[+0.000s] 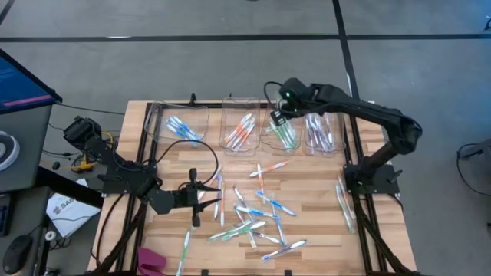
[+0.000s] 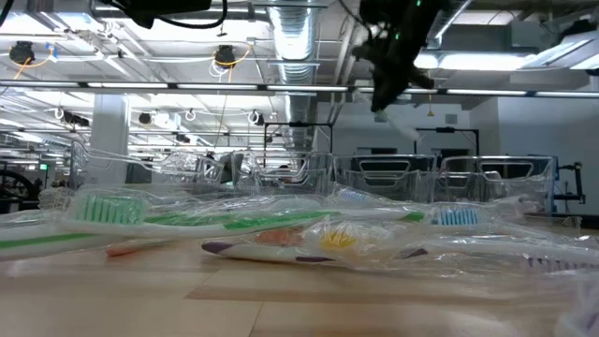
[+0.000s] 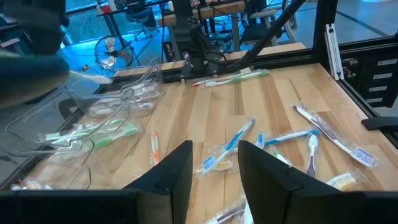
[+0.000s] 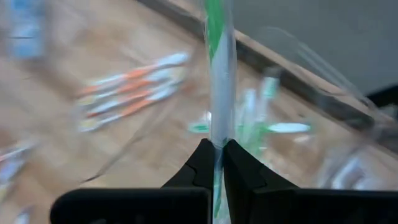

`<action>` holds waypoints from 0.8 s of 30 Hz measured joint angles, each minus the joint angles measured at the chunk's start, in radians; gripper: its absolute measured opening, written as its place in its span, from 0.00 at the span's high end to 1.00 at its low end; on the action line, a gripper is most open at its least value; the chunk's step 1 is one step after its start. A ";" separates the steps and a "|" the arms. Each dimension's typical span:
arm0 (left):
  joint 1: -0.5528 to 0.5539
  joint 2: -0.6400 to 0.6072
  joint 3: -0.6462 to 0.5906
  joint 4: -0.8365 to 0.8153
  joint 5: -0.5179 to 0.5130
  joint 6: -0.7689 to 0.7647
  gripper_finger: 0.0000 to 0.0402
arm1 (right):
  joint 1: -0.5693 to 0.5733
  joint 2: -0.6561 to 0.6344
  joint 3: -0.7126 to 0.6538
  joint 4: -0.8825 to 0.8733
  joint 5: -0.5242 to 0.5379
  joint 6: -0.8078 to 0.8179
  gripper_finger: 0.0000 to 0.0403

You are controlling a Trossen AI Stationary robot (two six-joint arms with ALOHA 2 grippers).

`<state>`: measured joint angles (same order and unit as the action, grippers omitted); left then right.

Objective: Pick & Place Toothbrushes
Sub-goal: Put the green toothbrush into the middle right transparent bin

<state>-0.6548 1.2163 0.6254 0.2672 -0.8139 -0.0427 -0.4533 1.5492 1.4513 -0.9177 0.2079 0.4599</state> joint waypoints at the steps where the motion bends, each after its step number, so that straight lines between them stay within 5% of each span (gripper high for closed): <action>1: 0.000 0.000 0.000 0.000 0.000 0.000 0.70 | -0.016 0.014 0.000 -0.005 0.000 0.000 0.99; 19: 0.000 0.000 0.000 -0.001 -0.001 0.000 0.70 | -0.084 0.207 -0.001 -0.040 -0.053 -0.035 0.98; 24: 0.000 0.000 0.000 -0.001 -0.001 0.000 0.70 | -0.076 0.245 -0.001 -0.044 -0.052 -0.052 0.83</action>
<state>-0.6548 1.2163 0.6254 0.2665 -0.8146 -0.0425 -0.5295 1.7946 1.4504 -0.9615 0.1560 0.4080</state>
